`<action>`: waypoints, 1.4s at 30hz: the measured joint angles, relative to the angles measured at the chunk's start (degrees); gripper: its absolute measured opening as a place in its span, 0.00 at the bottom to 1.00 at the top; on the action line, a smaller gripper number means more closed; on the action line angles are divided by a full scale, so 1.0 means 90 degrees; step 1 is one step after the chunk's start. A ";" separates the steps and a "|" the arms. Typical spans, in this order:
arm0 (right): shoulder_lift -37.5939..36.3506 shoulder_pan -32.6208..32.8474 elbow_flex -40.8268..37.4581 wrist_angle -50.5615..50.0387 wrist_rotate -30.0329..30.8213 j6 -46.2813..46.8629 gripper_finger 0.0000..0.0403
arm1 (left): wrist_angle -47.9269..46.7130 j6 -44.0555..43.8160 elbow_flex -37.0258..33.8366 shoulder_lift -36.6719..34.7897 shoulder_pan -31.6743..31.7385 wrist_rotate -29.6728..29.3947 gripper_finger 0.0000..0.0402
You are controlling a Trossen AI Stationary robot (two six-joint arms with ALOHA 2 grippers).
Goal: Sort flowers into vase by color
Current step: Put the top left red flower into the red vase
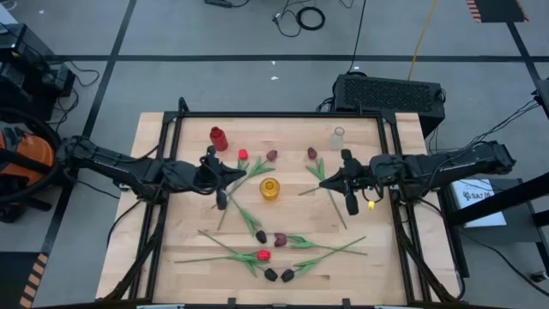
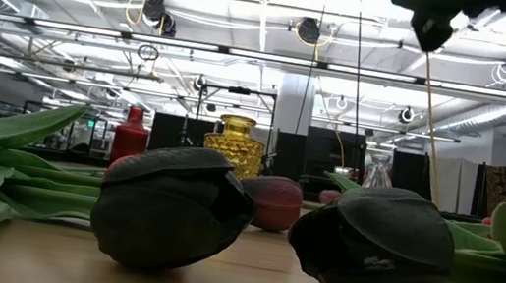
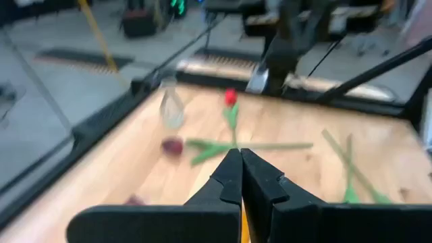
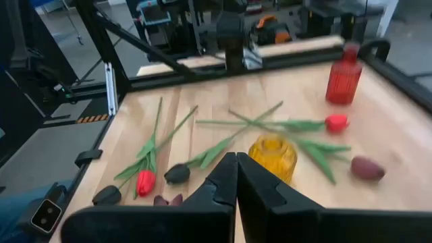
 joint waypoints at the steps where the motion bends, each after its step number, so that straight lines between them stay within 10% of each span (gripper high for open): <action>1: 0.0054 0.0003 -0.0094 0.0017 -0.0002 0.0107 0.00 | -0.0191 -0.0140 0.0000 0.0069 -0.0009 -0.0002 0.00; 14: 0.0482 0.0082 -0.0284 -0.0210 0.0001 0.0760 0.00 | -0.2446 -0.2966 0.0000 0.1423 -0.0028 0.0602 0.05; 42: 0.0479 0.0077 -0.0284 -0.0238 0.0154 0.0601 0.00 | -0.2655 -0.4233 -0.0287 0.1937 -0.0048 -0.0324 0.22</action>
